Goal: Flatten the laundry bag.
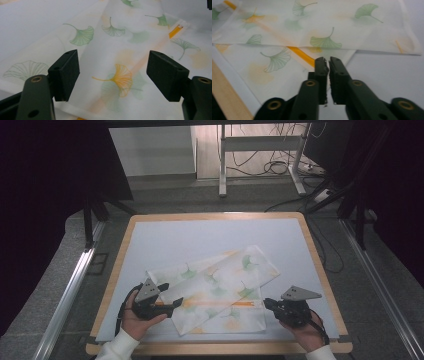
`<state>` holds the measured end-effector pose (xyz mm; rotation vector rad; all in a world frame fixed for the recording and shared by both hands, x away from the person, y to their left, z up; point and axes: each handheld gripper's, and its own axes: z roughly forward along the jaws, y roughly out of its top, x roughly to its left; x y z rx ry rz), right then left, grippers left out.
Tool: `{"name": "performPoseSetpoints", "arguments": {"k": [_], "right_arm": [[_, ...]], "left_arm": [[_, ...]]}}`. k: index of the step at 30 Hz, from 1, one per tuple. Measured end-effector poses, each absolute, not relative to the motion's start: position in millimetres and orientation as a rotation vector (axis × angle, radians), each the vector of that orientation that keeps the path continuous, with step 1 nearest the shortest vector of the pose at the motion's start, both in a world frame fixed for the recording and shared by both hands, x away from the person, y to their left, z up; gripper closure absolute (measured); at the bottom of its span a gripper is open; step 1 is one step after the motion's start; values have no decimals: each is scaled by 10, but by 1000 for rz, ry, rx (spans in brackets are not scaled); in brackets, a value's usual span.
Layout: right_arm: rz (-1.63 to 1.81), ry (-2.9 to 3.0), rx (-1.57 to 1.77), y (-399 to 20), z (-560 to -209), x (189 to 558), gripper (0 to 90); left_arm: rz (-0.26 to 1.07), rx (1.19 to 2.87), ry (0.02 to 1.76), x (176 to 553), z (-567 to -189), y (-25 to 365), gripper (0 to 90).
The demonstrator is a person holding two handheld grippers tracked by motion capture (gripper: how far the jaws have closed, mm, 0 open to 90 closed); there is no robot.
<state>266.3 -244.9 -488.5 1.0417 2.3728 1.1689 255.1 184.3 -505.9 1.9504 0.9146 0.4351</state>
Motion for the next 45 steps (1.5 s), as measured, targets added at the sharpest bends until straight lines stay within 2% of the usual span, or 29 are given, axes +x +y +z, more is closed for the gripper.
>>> {"name": "performPoseSetpoints", "arguments": {"k": [4,18,37,45], "right_arm": [[1174,2417,1006,-2391,-4882,2663,891],[1116,2523,889,-2119,-4995,2602,892],[1091,2567,875,-2000,-5062,2606,892],[1083,2591,868,-1935,-5094,2610,891]], "left_arm": [[433,1989,897,2492,-5049,1785,294],[383,2063,847,2425,-5078,1530,294],[334,2221,732,2481,-5229,1083,246],[329,2253,740,2518,-5284,1012,243]]}}
